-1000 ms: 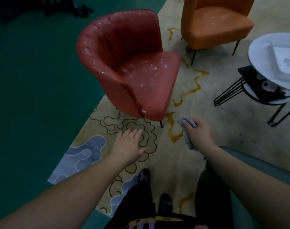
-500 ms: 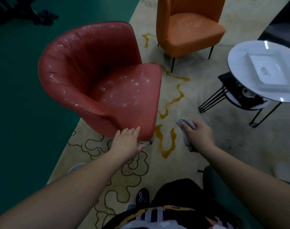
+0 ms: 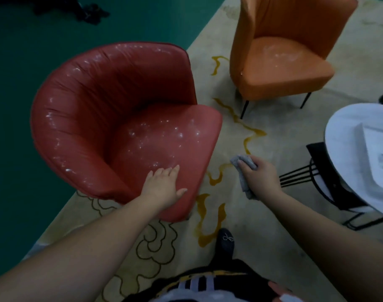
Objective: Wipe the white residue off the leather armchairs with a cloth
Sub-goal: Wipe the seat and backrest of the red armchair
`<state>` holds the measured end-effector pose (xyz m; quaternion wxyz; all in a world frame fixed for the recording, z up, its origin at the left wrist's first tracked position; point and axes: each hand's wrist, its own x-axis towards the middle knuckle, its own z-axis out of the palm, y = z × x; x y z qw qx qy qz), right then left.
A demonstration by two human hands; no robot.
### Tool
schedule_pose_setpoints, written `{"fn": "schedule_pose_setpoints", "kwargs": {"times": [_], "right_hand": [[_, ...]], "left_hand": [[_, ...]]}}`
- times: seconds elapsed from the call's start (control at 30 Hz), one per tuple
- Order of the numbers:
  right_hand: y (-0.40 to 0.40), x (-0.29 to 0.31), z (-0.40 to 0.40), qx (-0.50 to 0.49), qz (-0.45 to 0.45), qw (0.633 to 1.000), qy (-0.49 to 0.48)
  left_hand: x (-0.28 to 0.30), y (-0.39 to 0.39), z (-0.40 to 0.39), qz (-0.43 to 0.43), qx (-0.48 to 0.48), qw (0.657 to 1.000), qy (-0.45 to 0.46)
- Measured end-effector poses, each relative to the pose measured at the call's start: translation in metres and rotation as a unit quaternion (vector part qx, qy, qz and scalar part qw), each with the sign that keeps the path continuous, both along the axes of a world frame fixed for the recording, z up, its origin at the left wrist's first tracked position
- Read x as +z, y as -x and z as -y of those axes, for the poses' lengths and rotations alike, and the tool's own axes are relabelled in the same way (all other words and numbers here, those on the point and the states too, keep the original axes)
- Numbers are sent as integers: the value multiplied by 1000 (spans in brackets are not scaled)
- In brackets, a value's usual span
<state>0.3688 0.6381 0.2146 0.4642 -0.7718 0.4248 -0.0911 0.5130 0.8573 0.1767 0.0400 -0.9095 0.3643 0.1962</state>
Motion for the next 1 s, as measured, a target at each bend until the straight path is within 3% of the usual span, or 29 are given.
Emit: {"fn": "schedule_pose_setpoints", "kwargs": {"times": [0.27,0.47,0.87,1.0], "right_hand": [[-76,-7,78,139,-13,990,27],[-144,-29,96,257,-10,963,83],[-272,-35,125,376,0,921,102],[-304,-46,121,407,-17,908,95]], "left_hand": [[3,-20,61,-17,114,992,44],[-7,-54,58,-42,170,985,9],[-15,-154,87,-49,207,977,20],[-20,-167,79,-47,261,964,25]]}}
